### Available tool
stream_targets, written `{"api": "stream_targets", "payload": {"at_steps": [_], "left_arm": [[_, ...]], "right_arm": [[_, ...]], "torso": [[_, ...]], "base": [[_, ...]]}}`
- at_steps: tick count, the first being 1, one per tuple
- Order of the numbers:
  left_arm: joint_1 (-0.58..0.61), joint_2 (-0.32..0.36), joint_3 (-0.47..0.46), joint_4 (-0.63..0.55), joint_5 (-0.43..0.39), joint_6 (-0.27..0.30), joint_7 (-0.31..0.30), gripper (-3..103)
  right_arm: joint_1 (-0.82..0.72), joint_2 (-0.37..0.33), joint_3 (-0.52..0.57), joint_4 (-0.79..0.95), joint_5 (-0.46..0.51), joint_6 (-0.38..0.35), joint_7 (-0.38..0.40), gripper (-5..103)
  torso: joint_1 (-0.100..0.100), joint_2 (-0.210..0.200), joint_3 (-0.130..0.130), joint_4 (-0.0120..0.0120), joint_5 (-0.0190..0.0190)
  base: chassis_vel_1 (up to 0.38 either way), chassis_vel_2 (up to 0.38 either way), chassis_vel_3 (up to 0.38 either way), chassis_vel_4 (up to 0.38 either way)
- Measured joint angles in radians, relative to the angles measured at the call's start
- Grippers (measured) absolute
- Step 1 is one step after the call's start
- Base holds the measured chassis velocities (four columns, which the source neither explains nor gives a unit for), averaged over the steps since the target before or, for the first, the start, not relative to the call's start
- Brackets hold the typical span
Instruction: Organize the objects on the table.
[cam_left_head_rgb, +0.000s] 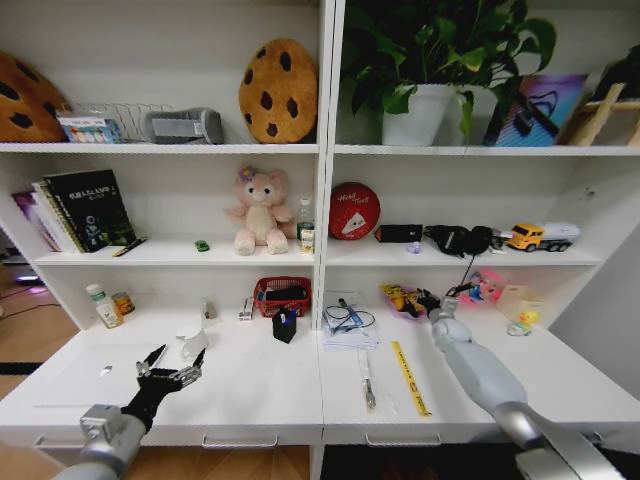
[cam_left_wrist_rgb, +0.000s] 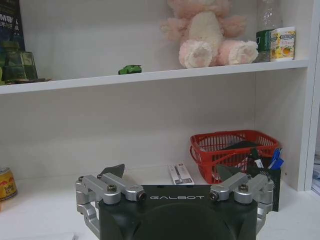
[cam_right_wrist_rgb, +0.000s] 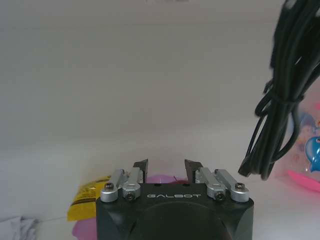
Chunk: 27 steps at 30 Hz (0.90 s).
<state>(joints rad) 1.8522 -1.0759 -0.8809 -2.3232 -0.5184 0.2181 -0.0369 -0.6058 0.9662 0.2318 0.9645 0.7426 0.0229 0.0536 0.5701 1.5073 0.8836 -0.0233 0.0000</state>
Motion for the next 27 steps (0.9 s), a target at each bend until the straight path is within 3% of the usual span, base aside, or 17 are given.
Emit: {"api": "stream_targets", "payload": {"at_steps": [4, 6, 8, 9, 15, 19, 21, 27], "left_arm": [[0.0, 0.0, 0.0, 0.0, 0.0, 0.0, 0.0, 100], [0.0, 0.0, 0.0, 0.0, 0.0, 0.0, 0.0, 100], [0.0, 0.0, 0.0, 0.0, 0.0, 0.0, 0.0, 100], [0.0, 0.0, 0.0, 0.0, 0.0, 0.0, 0.0, 100], [0.0, 0.0, 0.0, 0.0, 0.0, 0.0, 0.0, 100], [0.0, 0.0, 0.0, 0.0, 0.0, 0.0, 0.0, 100], [0.0, 0.0, 0.0, 0.0, 0.0, 0.0, 0.0, 100], [0.0, 0.0, 0.0, 0.0, 0.0, 0.0, 0.0, 100]], "right_arm": [[-0.138, -0.041, 0.049, 0.156, -0.032, 0.029, 0.017, 58], [-0.201, -0.059, 0.062, 0.213, -0.054, 0.039, 0.031, 58], [-0.316, -0.085, 0.094, 0.313, -0.09, 0.054, 0.061, 69], [-0.316, -0.085, 0.094, 0.313, -0.09, 0.054, 0.061, 69], [-0.585, -0.102, 0.243, 0.538, -0.161, 0.072, 0.124, 95], [-0.709, -0.096, 0.309, 0.645, -0.167, 0.066, 0.131, 100], [-0.834, -0.068, 0.388, 0.774, -0.168, 0.052, 0.15, 100], [-1.046, -0.008, 0.495, 0.96, -0.174, 0.04, 0.158, 100]], "torso": [[0.0, 0.0, 0.0, 0.0001, 0.0], [0.0, 0.0, 0.0, 0.0001, 0.0], [0.0, 0.0, 0.0, -0.0007, 0.0006], [0.0, 0.0, 0.0, -0.0007, 0.0006], [0.0, 0.0, 0.0, 0.0002, 0.0003], [0.0, 0.0, 0.0, -0.0001, -0.0001], [0.0, 0.0, 0.0, 0.0, -0.0001], [0.0, 0.0, 0.0, -0.0002, -0.0001]], "base": [[0.0, 0.0, 0.0, 0.0], [0.0, 0.0, 0.0, 0.0], [0.0, 0.0, 0.0, 0.0], [0.0, 0.0, 0.0, 0.0], [0.0, 0.0, 0.0, 0.0], [0.0, 0.0, 0.0, 0.0], [0.0, 0.0, 0.0, 0.0], [0.0, 0.0, 0.0, 0.0]]}}
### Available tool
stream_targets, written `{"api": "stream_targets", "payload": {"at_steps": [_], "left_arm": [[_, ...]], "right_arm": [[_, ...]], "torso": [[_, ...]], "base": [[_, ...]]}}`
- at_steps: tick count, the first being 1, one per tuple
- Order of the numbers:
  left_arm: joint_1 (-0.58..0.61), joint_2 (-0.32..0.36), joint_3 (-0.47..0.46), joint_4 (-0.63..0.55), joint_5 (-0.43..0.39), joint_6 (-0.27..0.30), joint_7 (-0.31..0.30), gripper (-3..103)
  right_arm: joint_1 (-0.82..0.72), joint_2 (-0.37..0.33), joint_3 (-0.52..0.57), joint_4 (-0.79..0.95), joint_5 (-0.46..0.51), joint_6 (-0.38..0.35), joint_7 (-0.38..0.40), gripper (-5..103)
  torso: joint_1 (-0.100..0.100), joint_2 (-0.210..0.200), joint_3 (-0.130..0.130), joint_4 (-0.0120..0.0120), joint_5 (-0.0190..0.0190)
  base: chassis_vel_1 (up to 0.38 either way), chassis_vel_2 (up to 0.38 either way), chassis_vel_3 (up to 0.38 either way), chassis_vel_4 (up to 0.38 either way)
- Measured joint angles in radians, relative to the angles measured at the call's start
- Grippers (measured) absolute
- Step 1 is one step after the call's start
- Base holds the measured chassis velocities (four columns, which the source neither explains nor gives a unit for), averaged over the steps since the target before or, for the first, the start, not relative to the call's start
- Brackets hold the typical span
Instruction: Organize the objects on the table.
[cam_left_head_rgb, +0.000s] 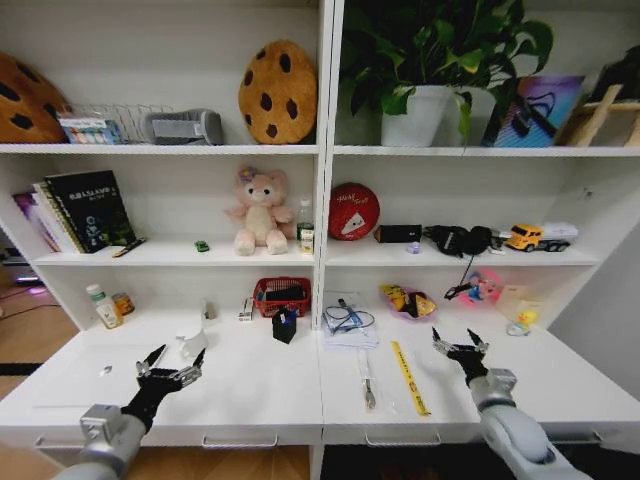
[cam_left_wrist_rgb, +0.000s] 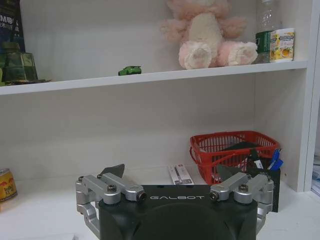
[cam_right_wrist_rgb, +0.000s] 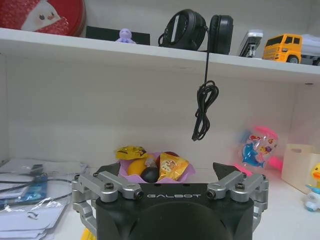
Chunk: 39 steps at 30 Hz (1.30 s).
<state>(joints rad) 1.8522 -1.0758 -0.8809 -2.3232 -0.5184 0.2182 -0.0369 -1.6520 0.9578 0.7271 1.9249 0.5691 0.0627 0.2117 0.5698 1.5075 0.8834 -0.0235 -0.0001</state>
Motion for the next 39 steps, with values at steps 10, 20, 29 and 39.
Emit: {"api": "stream_targets", "payload": {"at_steps": [10, 20, 29, 39], "left_arm": [[0.0, 0.0, 0.0, 0.0, 0.0, 0.0, 0.0, 100], [0.0, 0.0, 0.0, 0.0, 0.0, 0.0, 0.0, 100], [0.0, 0.0, 0.0, 0.0, 0.0, 0.0, 0.0, 100], [0.0, 0.0, 0.0, 0.0, 0.0, 0.0, 0.0, 100]], "right_arm": [[-0.212, 0.119, 0.103, 0.209, -0.047, 0.036, 0.001, 100], [-0.348, 0.247, 0.117, 0.342, -0.104, 0.056, 0.012, 100], [-0.351, 0.258, 0.112, 0.35, -0.116, 0.052, 0.027, 100], [-0.348, 0.256, 0.11, 0.346, -0.115, 0.05, 0.027, 100]], "torso": [[0.0, 0.0, 0.0, 0.0003, 0.0001], [0.0, 0.0, 0.0, 0.0002, -0.0001], [0.0, 0.0, 0.0, 0.0003, 0.0001], [0.0, 0.0, 0.0, 0.0003, 0.0001]], "base": [[0.0, 0.0, 0.0, 0.0], [0.0, 0.0, 0.0, 0.0], [0.0, 0.0, 0.0, 0.0], [0.0, 0.0, 0.0, 0.0]]}}
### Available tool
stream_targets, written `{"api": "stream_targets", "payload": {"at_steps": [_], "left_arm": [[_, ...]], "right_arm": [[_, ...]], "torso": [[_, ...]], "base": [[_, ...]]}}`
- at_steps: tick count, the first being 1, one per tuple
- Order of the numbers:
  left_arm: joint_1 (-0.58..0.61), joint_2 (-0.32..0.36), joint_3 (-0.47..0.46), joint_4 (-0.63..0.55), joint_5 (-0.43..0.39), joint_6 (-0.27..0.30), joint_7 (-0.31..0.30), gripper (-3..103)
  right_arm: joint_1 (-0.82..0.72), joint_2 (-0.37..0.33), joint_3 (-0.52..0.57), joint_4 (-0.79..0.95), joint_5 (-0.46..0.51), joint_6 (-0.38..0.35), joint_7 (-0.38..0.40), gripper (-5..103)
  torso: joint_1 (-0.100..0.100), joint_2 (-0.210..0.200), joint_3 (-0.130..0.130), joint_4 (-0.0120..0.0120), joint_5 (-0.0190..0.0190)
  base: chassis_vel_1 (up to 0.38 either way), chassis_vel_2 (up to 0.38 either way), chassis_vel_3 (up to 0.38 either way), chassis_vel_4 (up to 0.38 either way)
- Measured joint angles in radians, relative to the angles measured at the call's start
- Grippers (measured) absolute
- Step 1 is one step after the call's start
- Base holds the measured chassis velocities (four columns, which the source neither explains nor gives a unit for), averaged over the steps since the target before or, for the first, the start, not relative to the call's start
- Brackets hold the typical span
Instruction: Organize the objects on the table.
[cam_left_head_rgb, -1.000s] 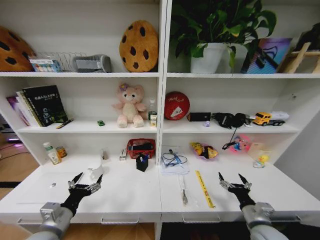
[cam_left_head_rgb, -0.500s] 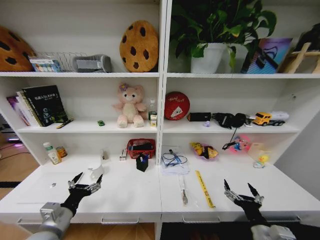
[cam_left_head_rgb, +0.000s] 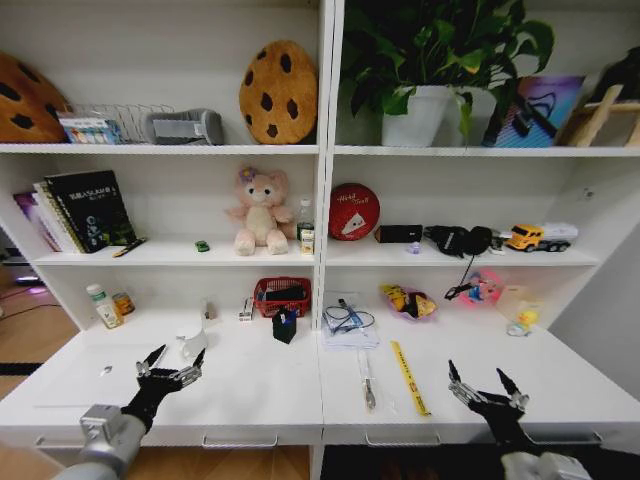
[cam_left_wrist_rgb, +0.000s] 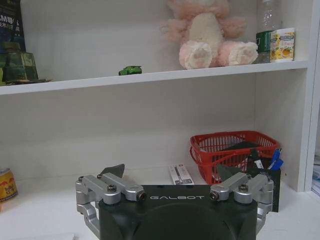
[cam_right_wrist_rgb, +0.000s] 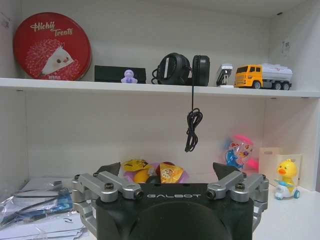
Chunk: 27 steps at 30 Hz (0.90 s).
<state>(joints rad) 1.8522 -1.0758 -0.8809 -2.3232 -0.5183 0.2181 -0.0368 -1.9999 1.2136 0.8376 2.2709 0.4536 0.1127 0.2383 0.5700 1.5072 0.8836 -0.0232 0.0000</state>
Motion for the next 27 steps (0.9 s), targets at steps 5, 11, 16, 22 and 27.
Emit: {"api": "stream_targets", "payload": {"at_steps": [5, 11, 16, 22, 27], "left_arm": [[0.0, 0.0, 0.0, 0.0, 0.0, 0.0, 0.0, 100], [0.0, 0.0, 0.0, 0.0, 0.0, 0.0, 0.0, 100], [0.0, 0.0, 0.0, 0.0, 0.0, 0.0, 0.0, 100], [0.0, 0.0, 0.0, 0.0, 0.0, 0.0, 0.0, 100], [0.0, 0.0, 0.0, 0.0, 0.0, 0.0, 0.0, 100]], "right_arm": [[0.001, -0.001, 0.0, -0.001, 0.0, 0.0, 0.0, 100], [0.002, -0.001, -0.001, -0.002, 0.001, -0.001, 0.0, 100], [0.002, -0.001, -0.001, -0.003, 0.001, -0.001, 0.0, 100], [0.002, -0.001, -0.001, -0.003, 0.002, -0.002, 0.0, 100], [0.002, -0.001, -0.001, -0.004, 0.002, -0.002, -0.001, 100]], "torso": [[0.0, 0.0, 0.0, -0.0001, 0.0002], [0.0, 0.0, 0.0, 0.0, 0.0004], [0.0, 0.0, 0.0, -0.0001, 0.0002], [0.0, 0.0, 0.0, 0.0002, 0.0004], [0.0, 0.0, 0.0, 0.0001, 0.0005]], "base": [[0.017, 0.021, -0.023, -0.024], [0.13, 0.115, -0.097, -0.114], [0.185, 0.197, -0.212, -0.199], [0.257, 0.269, -0.28, -0.242], [0.307, 0.317, -0.317, -0.317]]}}
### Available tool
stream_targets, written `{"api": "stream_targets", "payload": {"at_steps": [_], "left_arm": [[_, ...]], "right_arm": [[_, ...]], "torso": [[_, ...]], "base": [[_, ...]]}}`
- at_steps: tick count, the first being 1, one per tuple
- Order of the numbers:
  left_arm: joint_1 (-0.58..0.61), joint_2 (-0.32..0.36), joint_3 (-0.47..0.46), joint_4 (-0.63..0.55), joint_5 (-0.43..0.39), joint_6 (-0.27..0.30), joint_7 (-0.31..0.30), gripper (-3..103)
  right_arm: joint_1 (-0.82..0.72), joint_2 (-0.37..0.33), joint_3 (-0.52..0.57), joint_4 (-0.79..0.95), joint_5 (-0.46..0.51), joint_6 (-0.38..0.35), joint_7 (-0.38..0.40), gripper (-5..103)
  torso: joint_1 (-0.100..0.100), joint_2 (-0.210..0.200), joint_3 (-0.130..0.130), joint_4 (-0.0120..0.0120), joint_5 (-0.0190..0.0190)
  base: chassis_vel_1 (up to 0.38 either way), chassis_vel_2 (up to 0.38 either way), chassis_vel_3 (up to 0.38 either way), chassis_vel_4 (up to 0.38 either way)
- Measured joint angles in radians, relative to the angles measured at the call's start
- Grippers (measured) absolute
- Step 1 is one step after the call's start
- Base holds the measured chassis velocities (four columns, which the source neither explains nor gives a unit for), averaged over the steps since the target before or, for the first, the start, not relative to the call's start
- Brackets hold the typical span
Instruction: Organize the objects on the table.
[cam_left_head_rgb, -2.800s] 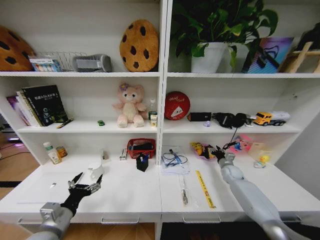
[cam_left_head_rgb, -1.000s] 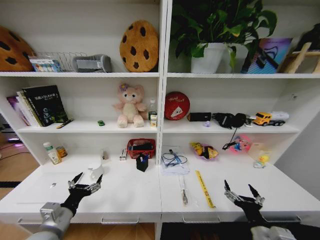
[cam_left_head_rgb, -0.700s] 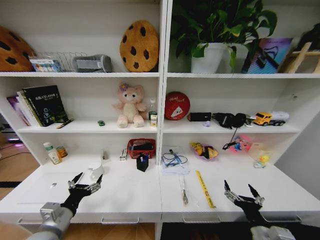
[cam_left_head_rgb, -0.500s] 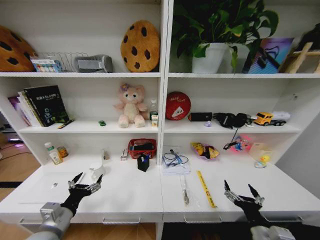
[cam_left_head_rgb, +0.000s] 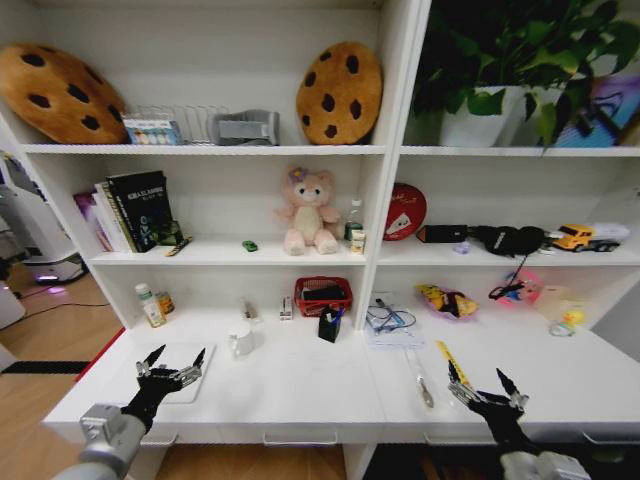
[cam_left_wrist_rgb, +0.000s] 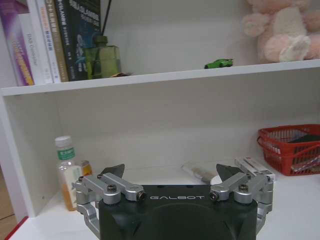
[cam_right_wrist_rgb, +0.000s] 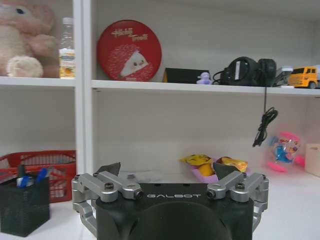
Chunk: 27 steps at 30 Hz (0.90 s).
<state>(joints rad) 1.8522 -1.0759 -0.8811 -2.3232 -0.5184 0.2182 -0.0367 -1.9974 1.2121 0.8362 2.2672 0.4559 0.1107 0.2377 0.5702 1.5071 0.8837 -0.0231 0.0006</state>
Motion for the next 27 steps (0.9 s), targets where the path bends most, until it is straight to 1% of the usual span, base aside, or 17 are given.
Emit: {"api": "stream_targets", "payload": {"at_steps": [3, 4, 5, 7, 8, 9, 12, 13, 15, 16, 18, 20, 22, 24, 27], "left_arm": [[0.0, 0.0, 0.0, 0.0, 0.0, 0.0, 0.0, 100], [0.0, 0.0, 0.0, 0.0, 0.0, 0.0, 0.0, 100], [0.0, 0.0, 0.0, 0.0, 0.0, 0.0, 0.0, 100], [0.0, 0.0, 0.0, 0.0, 0.0, 0.0, 0.0, 100], [0.0, 0.0, 0.0, 0.0, 0.0, 0.0, 0.0, 100], [0.0, 0.0, 0.0, 0.0, 0.0, 0.0, 0.0, 100], [0.0, 0.0, 0.0, 0.0, 0.0, 0.0, 0.0, 100], [0.0, 0.0, 0.0, 0.0, 0.0, 0.0, -0.001, 100], [0.0, 0.0, 0.0, 0.0, 0.0, 0.0, -0.001, 100], [0.0, 0.0, 0.0, 0.0, 0.0, 0.0, -0.001, 100], [0.0, 0.0, 0.0, 0.0, 0.0, 0.0, 0.0, 100], [0.0, 0.0, 0.0, 0.0, 0.0, 0.0, -0.001, 100], [0.0, 0.0, 0.0, 0.0, 0.0, 0.0, -0.001, 100], [0.0, 0.0, 0.0, 0.0, 0.0, 0.0, -0.001, 100], [0.0, 0.0, 0.001, 0.0, 0.0, 0.0, 0.0, 100]], "right_arm": [[0.0, 0.0, 0.0, 0.0, 0.0, 0.0, 0.0, 100], [0.0, 0.0, 0.0, 0.0, 0.0, 0.0, 0.0, 100], [0.0, 0.0, 0.0, 0.0, 0.0, 0.0, 0.0, 100], [0.0, 0.0, 0.0, 0.0, 0.0, 0.0, 0.0, 100], [0.0, 0.0, 0.0, 0.0, 0.0, 0.0, 0.0, 100], [0.0, 0.0, 0.0, 0.0, 0.0, 0.0, -0.001, 100], [0.0, 0.0, 0.0, 0.0, 0.0, 0.0, -0.001, 100], [0.0, 0.0, 0.0, 0.0, 0.0, 0.0, -0.001, 100], [0.0, 0.0, 0.0, 0.0, 0.0, 0.0, -0.001, 100], [0.0, 0.0, 0.0, 0.0, 0.0, 0.0, -0.001, 100], [0.0, 0.0, 0.0, 0.0, 0.0, 0.0, -0.001, 100], [0.0, 0.0, 0.0, 0.0, 0.0, 0.0, -0.001, 100], [0.0, 0.0, 0.0, 0.0, 0.0, 0.0, -0.001, 100], [0.0, 0.0, 0.0, 0.0, 0.0, 0.0, -0.001, 100], [0.0, 0.0, 0.0, 0.0, 0.0, 0.0, -0.001, 100]], "torso": [[0.0, 0.0, 0.0, -0.0002, -0.0006], [0.0, 0.0, 0.0, -0.0002, -0.0016], [0.0, 0.0, 0.0, 0.0002, -0.0005], [0.0, 0.0, 0.0, 0.0, -0.0004], [0.0, 0.0, 0.0, 0.0, 0.0003], [0.0, 0.0, 0.0, -0.0004, -0.0022], [0.0, 0.0, 0.0, -0.0002, -0.0024], [0.0, 0.0, 0.0, 0.0, 0.0001], [0.0, 0.0, 0.0, -0.0008, -0.0015], [0.0, 0.0, 0.0, -0.0008, -0.0015], [0.0, 0.0, 0.0, 0.0006, -0.0007], [0.0, 0.0, 0.0, 0.0009, -0.0001], [0.0, 0.0, 0.0, 0.0008, 0.0002], [0.0, 0.0, 0.0, 0.0001, -0.0005], [0.0, 0.0, 0.0, -0.0005, 0.0001]], "base": [[0.338, 0.353, -0.347, -0.358], [0.342, 0.376, -0.362, -0.378], [0.395, 0.376, -0.388, -0.379], [0.386, 0.388, -0.388, -0.38], [0.302, 0.342, -0.374, -0.382], [0.302, 0.342, -0.309, -0.314], [0.292, 0.298, -0.309, -0.314], [0.217, 0.213, -0.208, -0.252], [0.162, 0.016, -0.126, -0.136], [0.108, 0.016, -0.126, -0.088], [0.081, -0.011, 0.012, -0.038], [0.0, 0.0, 0.0, 0.0], [-0.121, -0.033, 0.075, 0.042], [-0.12, -0.062, 0.047, 0.038], [-0.021, -0.05, 0.017, 0.021]]}}
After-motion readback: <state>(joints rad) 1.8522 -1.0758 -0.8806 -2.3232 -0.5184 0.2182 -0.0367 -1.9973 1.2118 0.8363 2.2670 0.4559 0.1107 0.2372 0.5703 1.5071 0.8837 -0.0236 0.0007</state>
